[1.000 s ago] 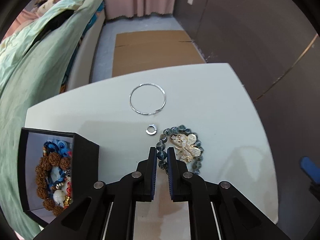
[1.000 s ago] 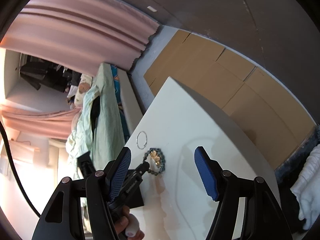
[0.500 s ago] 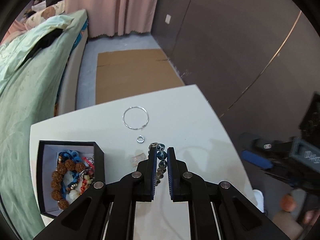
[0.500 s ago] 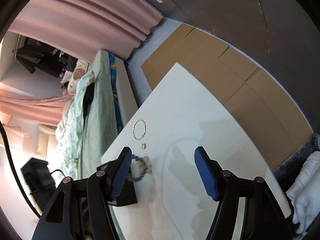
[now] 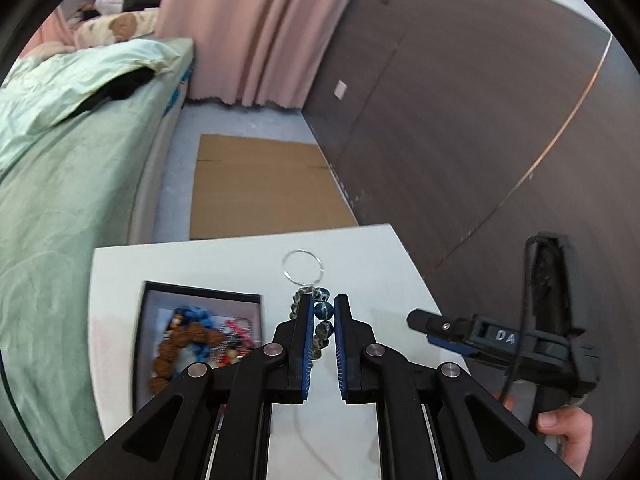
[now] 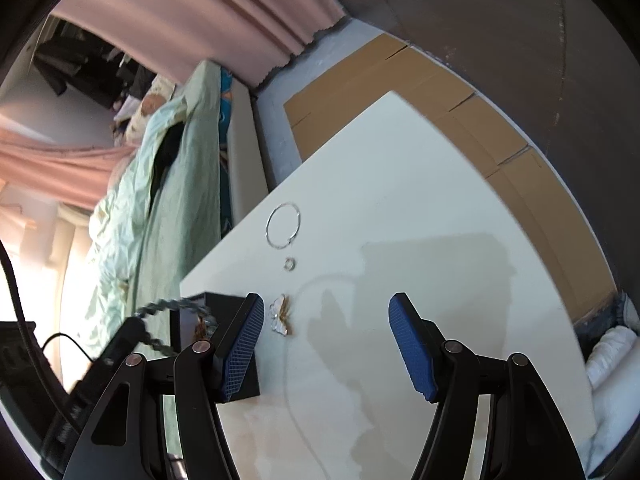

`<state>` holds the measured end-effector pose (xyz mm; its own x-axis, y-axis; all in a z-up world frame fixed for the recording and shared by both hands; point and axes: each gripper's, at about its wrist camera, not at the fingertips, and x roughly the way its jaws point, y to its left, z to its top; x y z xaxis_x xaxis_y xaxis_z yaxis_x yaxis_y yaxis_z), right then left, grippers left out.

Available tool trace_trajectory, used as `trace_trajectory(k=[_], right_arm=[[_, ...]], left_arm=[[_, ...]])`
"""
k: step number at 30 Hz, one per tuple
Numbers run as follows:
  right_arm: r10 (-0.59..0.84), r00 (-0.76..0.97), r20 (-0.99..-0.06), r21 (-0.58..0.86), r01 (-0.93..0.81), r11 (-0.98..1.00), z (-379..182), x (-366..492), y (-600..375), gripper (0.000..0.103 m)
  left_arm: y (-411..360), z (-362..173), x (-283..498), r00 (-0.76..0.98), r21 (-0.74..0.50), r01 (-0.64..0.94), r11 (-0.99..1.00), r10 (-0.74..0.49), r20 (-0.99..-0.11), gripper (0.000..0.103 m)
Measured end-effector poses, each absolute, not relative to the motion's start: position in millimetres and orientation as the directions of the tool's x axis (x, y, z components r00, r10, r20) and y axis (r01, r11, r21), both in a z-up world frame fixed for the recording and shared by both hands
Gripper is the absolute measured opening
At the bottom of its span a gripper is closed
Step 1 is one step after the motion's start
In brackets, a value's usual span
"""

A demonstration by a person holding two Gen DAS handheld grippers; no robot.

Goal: Organize jewelry
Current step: 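Lift the grey bead bracelet with the left tool over the black box, then open the left tool over the box while the right tool grasps the white butterfly charm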

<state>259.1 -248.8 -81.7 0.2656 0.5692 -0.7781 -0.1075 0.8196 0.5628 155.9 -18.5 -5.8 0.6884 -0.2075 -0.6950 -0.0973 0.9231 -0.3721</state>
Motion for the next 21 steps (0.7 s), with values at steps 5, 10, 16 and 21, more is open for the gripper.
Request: trace_trajectory(k=[5, 10, 16, 21], right_arm=[[0.558, 0.241, -0.794, 0.538, -0.149, 0.83, -90, 253, -228, 0.066], [0.56, 0.203, -0.803, 0.527, -0.195, 0.827, -103, 251, -205, 0.062], [0.547, 0.173, -0.819, 0.516, -0.195, 0.834, -117, 260, -190, 0.058], [0.535, 0.153, -0.831, 0.504, -0.204, 0.839, -124, 263, -175, 0.054]], left_arm=[[13, -17, 140, 0.731, -0.441, -0.103, 0.891, -0.233, -0.642, 0.01], [44, -38, 140, 0.703, -0.51, -0.147, 0.848, -0.273, -0.657, 0.01], [50, -37, 137, 0.705, -0.519, -0.132, 0.844, -0.288, -0.648, 0.01], [62, -39, 134, 0.709, -0.537, -0.14, 0.832, -0.295, -0.641, 0.01]])
